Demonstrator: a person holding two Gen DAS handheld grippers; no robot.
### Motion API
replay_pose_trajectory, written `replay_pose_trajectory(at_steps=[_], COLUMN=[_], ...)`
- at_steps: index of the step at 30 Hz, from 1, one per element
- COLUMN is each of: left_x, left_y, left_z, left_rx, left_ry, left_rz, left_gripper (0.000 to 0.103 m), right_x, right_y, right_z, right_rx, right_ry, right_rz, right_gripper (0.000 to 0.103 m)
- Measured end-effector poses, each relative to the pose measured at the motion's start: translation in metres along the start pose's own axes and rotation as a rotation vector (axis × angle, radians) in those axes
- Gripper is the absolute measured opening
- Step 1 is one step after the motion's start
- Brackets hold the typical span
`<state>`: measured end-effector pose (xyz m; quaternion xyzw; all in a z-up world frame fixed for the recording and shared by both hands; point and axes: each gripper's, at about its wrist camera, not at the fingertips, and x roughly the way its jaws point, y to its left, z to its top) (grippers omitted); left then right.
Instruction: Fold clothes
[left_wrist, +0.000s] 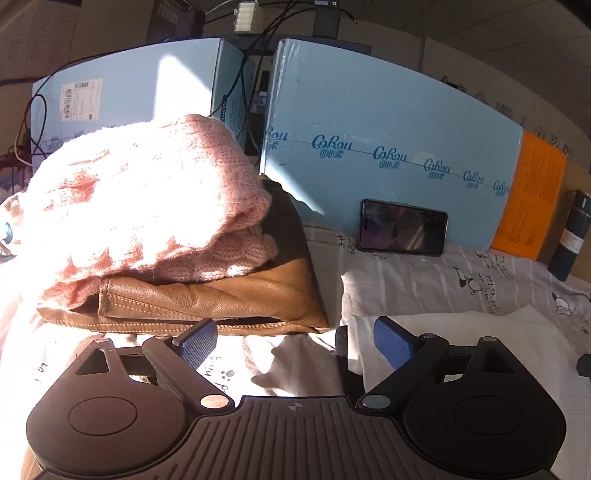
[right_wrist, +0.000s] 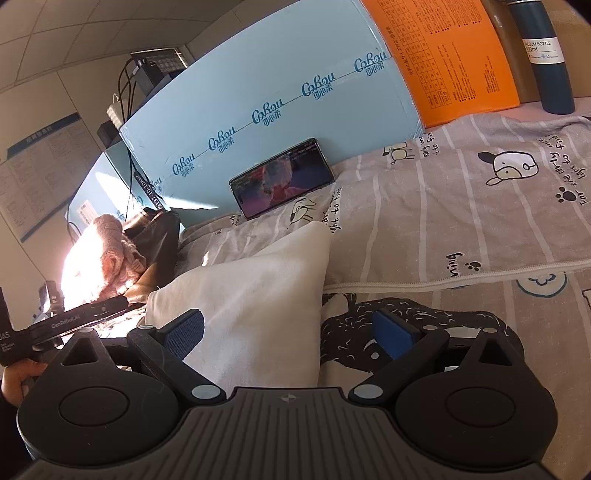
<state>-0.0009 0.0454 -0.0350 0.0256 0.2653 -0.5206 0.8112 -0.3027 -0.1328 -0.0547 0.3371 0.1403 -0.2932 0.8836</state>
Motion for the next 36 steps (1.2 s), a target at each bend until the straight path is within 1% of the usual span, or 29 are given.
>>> replay_pose_trajectory(at_steps=[1,4,6,7,8,10,11,12,15,19,21,23,26,28,30,32,34,35,36], left_x=[-0.012,-0.047,-0.069,-0.078,-0.086,-0.098,-0.103,-0.107,-0.121,-0.121,-0.107,-0.093,-0.08,-0.069,-0.057,-0.055,-0.054,-0.054,-0.053], left_y=[0.002,0.005,0.009,0.009,0.008,0.001,-0.002,-0.008,-0.026,-0.045,-0.052,-0.056,-0.054,-0.051,-0.047,-0.047,-0.049,-0.049,-0.05], left_z=[-0.003,-0.015,-0.028,-0.034,-0.04,-0.054,-0.06,-0.067,-0.081,-0.094,-0.099,-0.102,-0.098,-0.093,-0.09,-0.09,-0.091,-0.091,-0.091], left_rx=[-0.033,-0.103,-0.151,-0.163,-0.166,-0.154,-0.146,-0.123,-0.054,-0.052,-0.072,-0.101,-0.153,-0.19,-0.248,-0.266,-0.277,-0.282,-0.287], left_ry=[-0.01,-0.018,0.001,0.015,0.028,0.073,0.097,0.12,0.15,0.195,0.245,0.283,0.253,0.23,0.203,0.18,0.158,0.147,0.137], left_rz=[-0.043,-0.204,-0.328,-0.375,-0.407,-0.439,-0.453,-0.457,-0.495,-0.613,-0.598,-0.551,-0.537,-0.516,-0.5,-0.476,-0.451,-0.438,-0.425], left_gripper=[0.094,0.094,0.094,0.094,0.096,0.098,0.098,0.098,0.098,0.099,0.099,0.099,0.099,0.099,0.099,0.099,0.099,0.098,0.098], right_x=[0.0,0.002,0.003,0.003,0.005,0.009,0.01,0.012,0.018,0.03,0.037,0.043,0.051,0.054,0.058,0.061,0.066,0.068,0.07], right_y=[-0.002,-0.009,-0.014,-0.016,-0.017,-0.016,-0.014,-0.013,-0.011,-0.015,-0.018,-0.021,-0.026,-0.027,-0.025,-0.021,-0.017,-0.015,-0.014], right_z=[0.002,0.007,0.01,0.012,0.016,0.023,0.026,0.03,0.041,0.05,0.052,0.054,0.056,0.058,0.06,0.061,0.061,0.059,0.058], right_rx=[0.019,0.076,0.114,0.133,0.156,0.176,0.173,0.17,0.156,0.162,0.183,0.205,0.233,0.254,0.259,0.242,0.22,0.21,0.2], right_ry=[0.004,0.015,0.022,0.026,0.045,0.081,0.083,0.085,0.085,0.099,0.114,0.129,0.139,0.135,0.134,0.134,0.144,0.153,0.163], right_rz=[0.007,0.028,0.042,0.05,0.054,0.066,0.062,0.059,0.035,0.016,0.021,0.04,0.069,0.067,0.078,0.081,0.079,0.075,0.07], right_gripper=[0.098,0.098,0.098,0.098,0.098,0.098,0.098,0.098,0.098,0.098,0.098,0.098,0.098,0.098,0.096,0.095,0.084,0.068,0.055])
